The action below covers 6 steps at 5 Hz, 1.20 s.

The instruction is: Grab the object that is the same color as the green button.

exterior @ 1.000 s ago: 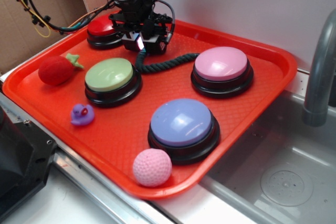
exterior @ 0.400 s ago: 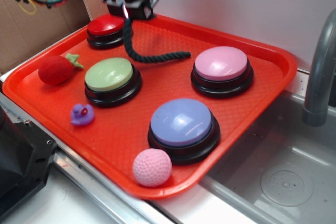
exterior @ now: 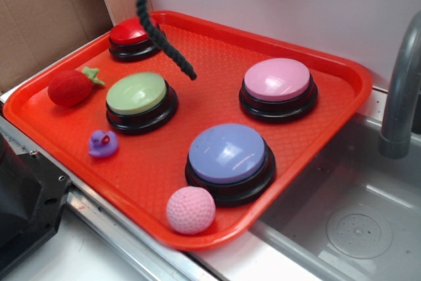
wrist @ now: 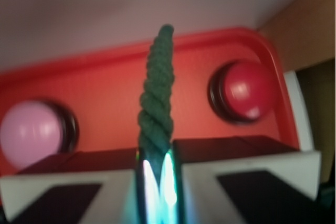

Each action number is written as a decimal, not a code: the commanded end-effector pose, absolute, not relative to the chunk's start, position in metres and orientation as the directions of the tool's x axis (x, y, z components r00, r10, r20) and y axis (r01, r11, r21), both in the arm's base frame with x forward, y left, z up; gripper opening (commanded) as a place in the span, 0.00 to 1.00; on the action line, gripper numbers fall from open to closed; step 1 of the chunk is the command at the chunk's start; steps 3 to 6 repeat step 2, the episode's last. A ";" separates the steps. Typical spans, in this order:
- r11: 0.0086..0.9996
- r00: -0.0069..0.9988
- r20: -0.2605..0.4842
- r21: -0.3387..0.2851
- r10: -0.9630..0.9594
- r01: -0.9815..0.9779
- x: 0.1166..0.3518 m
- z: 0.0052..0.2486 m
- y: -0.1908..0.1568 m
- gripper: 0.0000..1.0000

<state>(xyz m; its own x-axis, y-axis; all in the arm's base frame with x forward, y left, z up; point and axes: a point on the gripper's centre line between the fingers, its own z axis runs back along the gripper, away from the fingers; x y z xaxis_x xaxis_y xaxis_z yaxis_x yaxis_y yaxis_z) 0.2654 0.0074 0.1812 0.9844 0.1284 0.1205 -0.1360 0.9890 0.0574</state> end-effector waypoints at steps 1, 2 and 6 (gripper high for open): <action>0.991 0.984 0.142 0.097 -0.105 0.092 0.224 0.224 -0.008 0.00; 0.992 0.986 0.131 0.083 -0.107 0.097 0.217 0.231 -0.009 0.00; 0.992 0.986 0.131 0.083 -0.107 0.097 0.217 0.231 -0.009 0.00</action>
